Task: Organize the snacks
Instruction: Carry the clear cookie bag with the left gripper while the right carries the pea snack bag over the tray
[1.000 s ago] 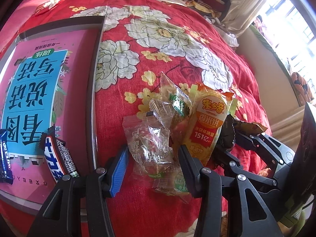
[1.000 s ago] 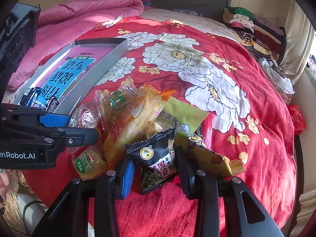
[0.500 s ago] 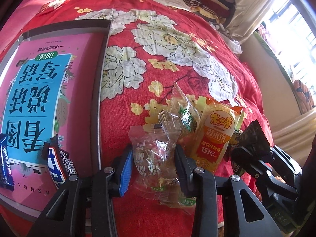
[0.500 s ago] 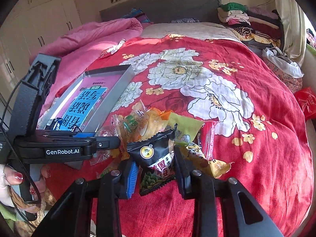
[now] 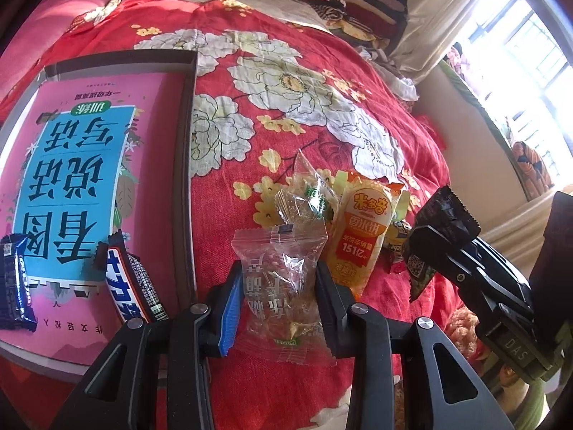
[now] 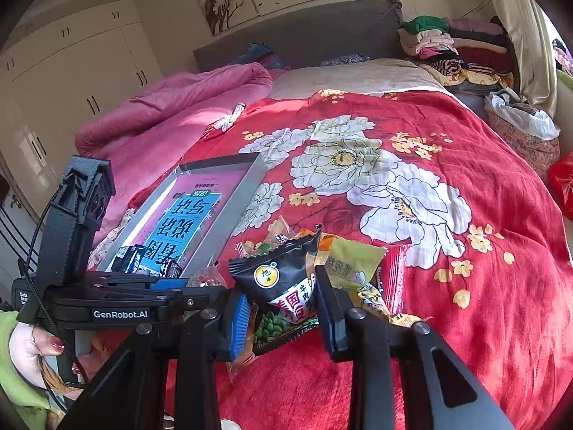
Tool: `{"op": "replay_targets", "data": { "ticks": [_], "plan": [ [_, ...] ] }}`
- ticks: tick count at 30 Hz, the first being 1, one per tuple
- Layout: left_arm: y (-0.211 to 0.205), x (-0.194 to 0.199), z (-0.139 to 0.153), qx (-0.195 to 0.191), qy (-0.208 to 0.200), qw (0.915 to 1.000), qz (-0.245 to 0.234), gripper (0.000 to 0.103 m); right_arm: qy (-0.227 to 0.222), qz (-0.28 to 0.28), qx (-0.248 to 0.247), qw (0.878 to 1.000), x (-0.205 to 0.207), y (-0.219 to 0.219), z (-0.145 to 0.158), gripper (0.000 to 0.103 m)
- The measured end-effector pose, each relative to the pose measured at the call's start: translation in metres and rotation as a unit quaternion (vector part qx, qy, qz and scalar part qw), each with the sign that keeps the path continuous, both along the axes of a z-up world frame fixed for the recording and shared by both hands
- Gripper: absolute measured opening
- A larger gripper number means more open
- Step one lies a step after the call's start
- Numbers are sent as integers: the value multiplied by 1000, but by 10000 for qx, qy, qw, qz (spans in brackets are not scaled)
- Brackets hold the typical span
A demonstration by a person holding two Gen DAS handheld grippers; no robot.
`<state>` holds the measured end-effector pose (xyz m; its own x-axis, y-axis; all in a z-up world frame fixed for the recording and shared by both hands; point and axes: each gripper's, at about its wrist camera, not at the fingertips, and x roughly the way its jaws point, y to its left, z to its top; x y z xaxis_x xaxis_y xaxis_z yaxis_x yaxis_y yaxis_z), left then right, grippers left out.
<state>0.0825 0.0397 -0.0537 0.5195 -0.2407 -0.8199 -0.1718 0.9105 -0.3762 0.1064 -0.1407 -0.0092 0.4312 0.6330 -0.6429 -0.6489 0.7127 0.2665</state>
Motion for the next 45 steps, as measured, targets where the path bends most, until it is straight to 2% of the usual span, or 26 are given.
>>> {"op": "replay_targets", "data": {
  "ticks": [2,8,33,45],
  "plan": [
    [1,-2,8,139,-110,9998,14,39,-16,28,78,10000,-1,2,3,34],
    [6,-11,22,140,-302,9994,84,39,-152,69,163,9997,-9,2,8,34],
    [50,-35,41,177,-591,9971,453,39,-303,-113,239,9992,-21,9,23,34],
    [76,-55,52,253,-710,9945,729,39,-334,241,442,9982,-37,41,36,34]
  ]
}}
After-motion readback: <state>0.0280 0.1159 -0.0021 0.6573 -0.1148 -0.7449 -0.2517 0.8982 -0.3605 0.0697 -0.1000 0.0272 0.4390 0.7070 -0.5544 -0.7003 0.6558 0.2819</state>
